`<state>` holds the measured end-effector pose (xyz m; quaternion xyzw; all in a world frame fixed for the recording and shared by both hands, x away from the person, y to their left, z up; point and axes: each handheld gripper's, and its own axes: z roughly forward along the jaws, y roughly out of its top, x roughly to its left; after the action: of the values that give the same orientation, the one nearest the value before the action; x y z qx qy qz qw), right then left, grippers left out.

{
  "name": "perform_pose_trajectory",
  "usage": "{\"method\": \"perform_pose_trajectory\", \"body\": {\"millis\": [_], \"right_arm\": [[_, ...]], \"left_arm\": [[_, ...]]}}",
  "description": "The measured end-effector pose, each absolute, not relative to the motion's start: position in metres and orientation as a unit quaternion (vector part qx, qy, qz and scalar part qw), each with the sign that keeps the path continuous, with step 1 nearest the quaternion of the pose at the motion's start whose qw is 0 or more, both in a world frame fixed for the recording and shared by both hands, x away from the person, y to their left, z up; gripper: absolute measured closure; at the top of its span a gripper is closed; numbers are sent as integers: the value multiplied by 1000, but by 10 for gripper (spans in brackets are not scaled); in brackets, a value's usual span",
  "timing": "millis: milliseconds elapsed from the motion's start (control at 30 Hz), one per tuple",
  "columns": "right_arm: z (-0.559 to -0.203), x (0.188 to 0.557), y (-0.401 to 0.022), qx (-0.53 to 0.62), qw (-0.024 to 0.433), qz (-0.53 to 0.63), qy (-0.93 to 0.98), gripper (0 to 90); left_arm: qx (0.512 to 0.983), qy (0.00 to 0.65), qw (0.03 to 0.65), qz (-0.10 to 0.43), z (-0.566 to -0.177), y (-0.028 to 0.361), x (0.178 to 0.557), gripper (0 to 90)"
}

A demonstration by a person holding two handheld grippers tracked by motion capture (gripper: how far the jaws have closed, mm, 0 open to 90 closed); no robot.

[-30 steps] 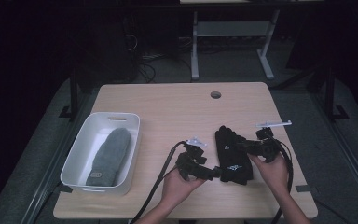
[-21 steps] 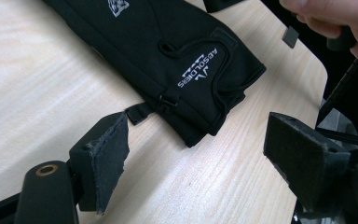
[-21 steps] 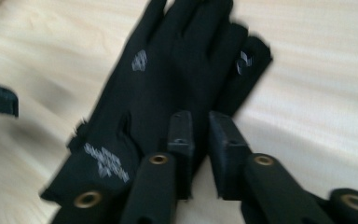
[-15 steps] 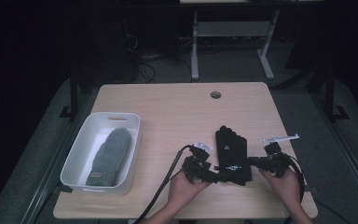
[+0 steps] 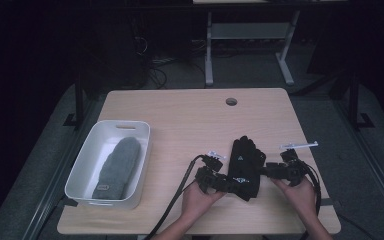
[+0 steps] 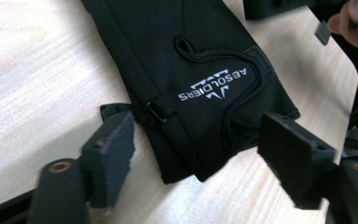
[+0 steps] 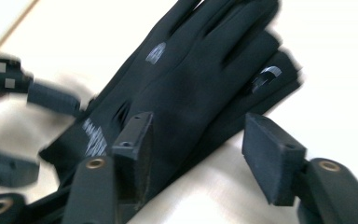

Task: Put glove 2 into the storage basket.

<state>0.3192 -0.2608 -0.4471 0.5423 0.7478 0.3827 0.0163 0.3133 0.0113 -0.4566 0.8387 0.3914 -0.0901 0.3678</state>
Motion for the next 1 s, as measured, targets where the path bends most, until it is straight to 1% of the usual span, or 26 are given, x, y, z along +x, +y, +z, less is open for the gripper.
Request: {"method": "perform_pose_trajectory", "body": {"millis": [67, 133, 167, 267, 300, 333, 500, 600, 700, 867, 900, 1000], "right_arm": [[-449, 327, -264, 553, 21, 397, 732, 380], [-452, 337, -264, 568, 13, 391, 724, 347], [-454, 341, -264, 576, 13, 391, 718, 347], [-456, 352, -261, 582, 27, 394, 711, 345], [-458, 356, -261, 583, 29, 391, 712, 327], [-460, 360, -260, 589, 20, 380, 713, 311], [-463, 370, -254, 599, 35, 366, 712, 336], [-465, 371, -253, 598, 38, 368, 711, 437], [-465, 370, -251, 591, 34, 367, 717, 539], [-466, 370, -257, 589, 8, 393, 706, 727], [-465, 370, -258, 587, 7, 398, 705, 748], [-464, 369, -260, 585, -2, 409, 701, 771]], "left_arm": [[842, 391, 362, -87, -459, 11, 315, 305], [841, 391, 365, -85, -460, 11, 316, 341], [841, 391, 365, -85, -460, 11, 317, 348], [842, 390, 365, -79, -460, 9, 318, 389], [842, 390, 364, -77, -460, 8, 318, 408], [845, 387, 361, -71, -460, 7, 318, 426], [858, 370, 353, -48, -460, 2, 316, 529], [863, 360, 352, -36, -461, 0, 315, 608], [861, 362, 354, -43, -462, -1, 317, 682], [859, 364, 356, -59, -461, 3, 322, 757], [858, 365, 356, -58, -461, 4, 322, 769], [858, 364, 357, -57, -460, 7, 323, 783]]}}
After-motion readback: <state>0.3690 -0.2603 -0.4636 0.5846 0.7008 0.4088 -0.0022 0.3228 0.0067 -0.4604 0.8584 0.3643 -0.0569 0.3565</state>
